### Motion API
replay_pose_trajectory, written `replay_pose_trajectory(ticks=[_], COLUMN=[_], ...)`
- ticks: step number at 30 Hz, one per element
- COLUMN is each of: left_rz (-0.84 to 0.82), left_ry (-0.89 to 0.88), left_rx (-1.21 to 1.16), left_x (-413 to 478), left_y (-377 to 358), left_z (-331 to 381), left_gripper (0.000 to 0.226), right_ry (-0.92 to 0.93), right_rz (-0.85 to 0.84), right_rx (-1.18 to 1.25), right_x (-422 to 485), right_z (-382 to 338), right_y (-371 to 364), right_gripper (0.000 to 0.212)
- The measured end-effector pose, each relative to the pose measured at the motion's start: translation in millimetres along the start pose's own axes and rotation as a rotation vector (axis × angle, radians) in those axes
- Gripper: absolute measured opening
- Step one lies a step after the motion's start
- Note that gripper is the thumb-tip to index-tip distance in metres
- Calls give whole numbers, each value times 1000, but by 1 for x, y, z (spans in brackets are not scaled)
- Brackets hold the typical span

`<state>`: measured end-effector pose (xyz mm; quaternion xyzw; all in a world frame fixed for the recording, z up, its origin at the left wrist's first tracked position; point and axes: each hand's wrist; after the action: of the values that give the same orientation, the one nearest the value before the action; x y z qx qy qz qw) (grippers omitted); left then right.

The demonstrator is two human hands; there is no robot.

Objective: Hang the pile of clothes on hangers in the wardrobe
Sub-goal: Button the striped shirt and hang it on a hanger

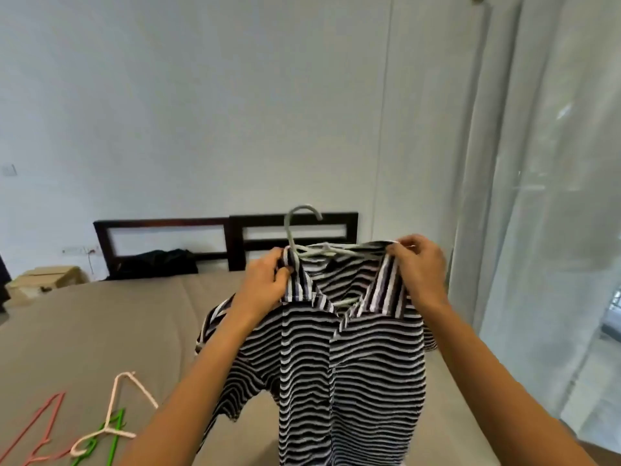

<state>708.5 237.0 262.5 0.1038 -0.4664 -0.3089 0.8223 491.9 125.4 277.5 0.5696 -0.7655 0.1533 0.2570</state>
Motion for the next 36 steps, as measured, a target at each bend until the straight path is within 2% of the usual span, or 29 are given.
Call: replay_pose_trajectory(ticks=[1,3,5,6,9,10,12,13,14,16,18,21,22,24,27,33,36], left_rz=[35,74,101,111,130,140,151,142,127,107,99,171,227,287,251,99,243], left_ry=[-5,-25,-62,-77,-87,-91,-107,-117,-128,-144,-136,-137,-159,-223,-221,74,-98], left_rx=[3,12,23,23,-5,-15,-45,-66,-93,-140,-145,17,94,292,547,234,212], left_x=[6,18,27,30,41,45,54,58,62,68,74,80,80,80,79,92,93], left_y=[4,11,16,18,23,25,29,31,32,37,43,42,37,26,16,28,27], left_z=[3,12,20,24,37,42,54,60,65,72,77,89,95,106,119,140,146], left_gripper=[13,16,17,16,13,13,15,14,14,18,21,52,50,32,17,20,20], right_ry=[-121,-180,43,216,645,704,700,719,762,817,847,880,881,858,807,745,757], right_rz=[19,-129,-343,-365,-232,-320,-627,-709,-716,-601,-410,-250,-237,-218,-155,-101,-94], right_rx=[71,81,-4,-58,-182,-252,-382,-421,-438,-420,-387,-392,-400,-423,-462,-481,-461], right_x=[6,7,6,11,59,76,101,109,116,123,124,119,117,115,118,127,129], right_z=[-1,-4,-8,-12,-19,-23,-30,-32,-32,-33,-33,-29,-28,-25,-19,-11,-15], right_y=[3,10,22,31,52,56,56,55,52,52,57,63,64,67,75,90,95], right_gripper=[5,10,17,22,31,35,39,33,26,23,21,19,19,19,18,19,18])
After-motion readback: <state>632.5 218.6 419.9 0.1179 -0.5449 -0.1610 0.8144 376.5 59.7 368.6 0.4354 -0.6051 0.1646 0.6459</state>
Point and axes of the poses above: each hand's wrist, its own x-axis towards the middle knuckle, its own y-axis out of the back of the hand, z = x × y, and after that the axes turned 12 degrees about z, right-handed
